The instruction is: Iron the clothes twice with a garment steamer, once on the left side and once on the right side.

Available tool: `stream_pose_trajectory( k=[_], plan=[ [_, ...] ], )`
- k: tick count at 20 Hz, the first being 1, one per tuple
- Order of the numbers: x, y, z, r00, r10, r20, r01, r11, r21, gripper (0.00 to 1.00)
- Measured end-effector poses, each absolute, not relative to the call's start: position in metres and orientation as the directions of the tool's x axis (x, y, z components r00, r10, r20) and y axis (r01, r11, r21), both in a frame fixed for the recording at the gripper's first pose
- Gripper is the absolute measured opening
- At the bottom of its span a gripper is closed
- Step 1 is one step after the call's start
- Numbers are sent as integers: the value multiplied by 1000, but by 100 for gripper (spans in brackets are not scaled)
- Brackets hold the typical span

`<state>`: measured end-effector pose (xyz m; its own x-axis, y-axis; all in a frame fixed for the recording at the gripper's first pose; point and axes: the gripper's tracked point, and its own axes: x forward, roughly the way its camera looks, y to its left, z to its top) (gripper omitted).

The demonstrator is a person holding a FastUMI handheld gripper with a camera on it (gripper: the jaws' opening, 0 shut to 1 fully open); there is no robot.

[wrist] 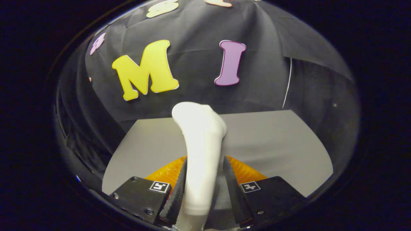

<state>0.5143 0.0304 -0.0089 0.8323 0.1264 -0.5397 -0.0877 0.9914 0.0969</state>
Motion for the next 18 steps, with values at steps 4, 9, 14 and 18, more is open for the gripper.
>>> stream_pose_trajectory(
  k=[4, 9, 14, 18],
  plan=[
    [513, 27, -12, 849, 26, -528, -58, 997, -44, 62],
    [511, 29, -11, 846, 10, -533, -27, 999, -25, 60],
    [508, 30, -7, 848, -26, -529, 3, 999, -45, 48],
    [494, 37, 13, 885, -37, -464, 35, 999, -13, 41]
  ],
)
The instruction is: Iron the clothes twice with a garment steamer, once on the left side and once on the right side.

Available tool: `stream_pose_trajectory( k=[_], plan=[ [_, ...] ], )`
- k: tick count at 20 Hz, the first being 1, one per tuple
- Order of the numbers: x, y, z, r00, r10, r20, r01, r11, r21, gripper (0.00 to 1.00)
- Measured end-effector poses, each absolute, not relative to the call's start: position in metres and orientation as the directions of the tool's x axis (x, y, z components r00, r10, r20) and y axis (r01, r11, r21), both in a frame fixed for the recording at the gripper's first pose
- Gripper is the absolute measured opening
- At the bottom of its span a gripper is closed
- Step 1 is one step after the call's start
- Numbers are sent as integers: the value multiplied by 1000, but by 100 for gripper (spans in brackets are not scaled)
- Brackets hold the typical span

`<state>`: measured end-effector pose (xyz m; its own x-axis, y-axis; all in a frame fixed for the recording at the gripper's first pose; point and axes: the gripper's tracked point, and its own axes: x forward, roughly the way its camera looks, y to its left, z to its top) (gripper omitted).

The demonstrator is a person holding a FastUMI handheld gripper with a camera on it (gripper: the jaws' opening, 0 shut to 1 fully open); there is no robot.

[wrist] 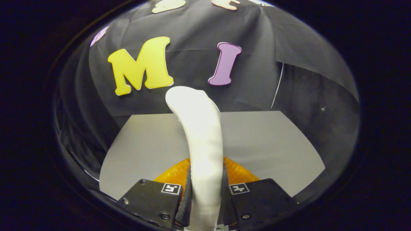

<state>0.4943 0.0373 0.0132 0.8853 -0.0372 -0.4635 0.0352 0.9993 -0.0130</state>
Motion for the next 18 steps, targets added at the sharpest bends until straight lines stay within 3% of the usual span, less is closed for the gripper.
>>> stream_pose_trajectory(
  k=[8, 18],
  plan=[
    [420, 64, 80, 953, -43, -298, 46, 999, 3, 40],
    [335, 164, 231, 999, 19, -28, -19, 1000, 1, 40]
  ],
)
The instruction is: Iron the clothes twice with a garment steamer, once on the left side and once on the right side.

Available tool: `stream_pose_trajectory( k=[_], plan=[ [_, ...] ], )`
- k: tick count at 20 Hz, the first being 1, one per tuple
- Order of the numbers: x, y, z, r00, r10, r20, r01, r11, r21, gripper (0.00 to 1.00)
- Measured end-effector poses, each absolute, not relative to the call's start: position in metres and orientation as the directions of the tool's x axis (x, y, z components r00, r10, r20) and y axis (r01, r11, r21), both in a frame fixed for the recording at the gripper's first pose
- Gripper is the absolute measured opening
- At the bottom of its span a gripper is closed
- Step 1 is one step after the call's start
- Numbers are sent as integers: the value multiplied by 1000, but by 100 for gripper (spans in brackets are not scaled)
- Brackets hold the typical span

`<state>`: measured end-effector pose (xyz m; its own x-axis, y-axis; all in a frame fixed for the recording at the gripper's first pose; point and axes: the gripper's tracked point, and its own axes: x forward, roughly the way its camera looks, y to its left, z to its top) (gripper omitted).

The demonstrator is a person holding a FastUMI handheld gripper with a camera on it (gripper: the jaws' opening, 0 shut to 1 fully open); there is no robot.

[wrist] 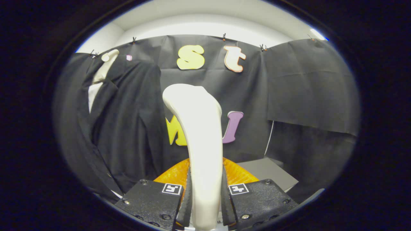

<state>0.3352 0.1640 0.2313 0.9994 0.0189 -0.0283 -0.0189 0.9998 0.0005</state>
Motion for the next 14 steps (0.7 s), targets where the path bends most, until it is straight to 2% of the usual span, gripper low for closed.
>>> stream_pose_trajectory(
  k=[5, 9, 14],
  plan=[
    [318, 231, 290, 994, 93, 63, -92, 996, -7, 39],
    [313, 285, 312, 978, 177, 109, -177, 984, -8, 38],
    [307, 335, 336, 962, 229, 152, -228, 973, -23, 36]
  ],
)
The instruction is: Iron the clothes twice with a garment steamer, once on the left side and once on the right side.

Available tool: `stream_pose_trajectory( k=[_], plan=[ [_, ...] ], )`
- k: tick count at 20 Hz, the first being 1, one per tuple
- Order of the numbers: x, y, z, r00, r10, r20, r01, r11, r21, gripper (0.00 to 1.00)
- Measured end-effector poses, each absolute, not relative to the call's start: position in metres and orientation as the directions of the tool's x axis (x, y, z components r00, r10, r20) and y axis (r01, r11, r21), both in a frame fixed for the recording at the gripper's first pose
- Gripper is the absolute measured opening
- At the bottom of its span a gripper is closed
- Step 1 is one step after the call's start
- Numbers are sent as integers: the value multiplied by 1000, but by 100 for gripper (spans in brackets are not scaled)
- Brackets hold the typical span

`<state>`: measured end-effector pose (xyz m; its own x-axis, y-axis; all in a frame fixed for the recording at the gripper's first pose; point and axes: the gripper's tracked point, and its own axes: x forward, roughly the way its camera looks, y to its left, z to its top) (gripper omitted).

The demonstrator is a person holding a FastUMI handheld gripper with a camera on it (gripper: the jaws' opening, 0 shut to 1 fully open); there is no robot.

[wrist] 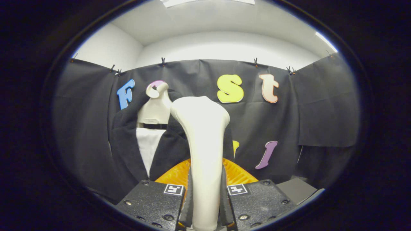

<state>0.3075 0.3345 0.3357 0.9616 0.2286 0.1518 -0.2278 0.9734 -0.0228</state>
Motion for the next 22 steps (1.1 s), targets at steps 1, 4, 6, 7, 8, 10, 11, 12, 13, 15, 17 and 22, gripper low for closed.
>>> stream_pose_trajectory(
  k=[1, 4, 6, 7, 8, 10, 11, 12, 13, 15, 17, 22],
  plan=[
    [309, 340, 342, 961, 224, 163, -222, 975, -26, 36],
    [317, 353, 354, 962, 201, 182, -197, 980, -42, 36],
    [325, 359, 356, 964, 195, 182, -186, 980, -63, 36],
    [329, 360, 351, 966, 192, 172, -183, 981, -67, 36],
    [331, 360, 347, 969, 187, 161, -179, 982, -65, 36],
    [336, 358, 337, 974, 177, 144, -169, 983, -70, 36],
    [338, 356, 332, 975, 174, 135, -166, 984, -69, 36],
    [339, 354, 326, 977, 173, 128, -165, 984, -68, 36],
    [339, 353, 320, 977, 173, 120, -166, 984, -69, 36],
    [340, 351, 307, 980, 173, 103, -166, 984, -71, 36],
    [340, 348, 296, 981, 171, 89, -165, 984, -71, 36],
    [336, 346, 264, 984, 171, 51, -167, 984, -66, 36]
  ],
)
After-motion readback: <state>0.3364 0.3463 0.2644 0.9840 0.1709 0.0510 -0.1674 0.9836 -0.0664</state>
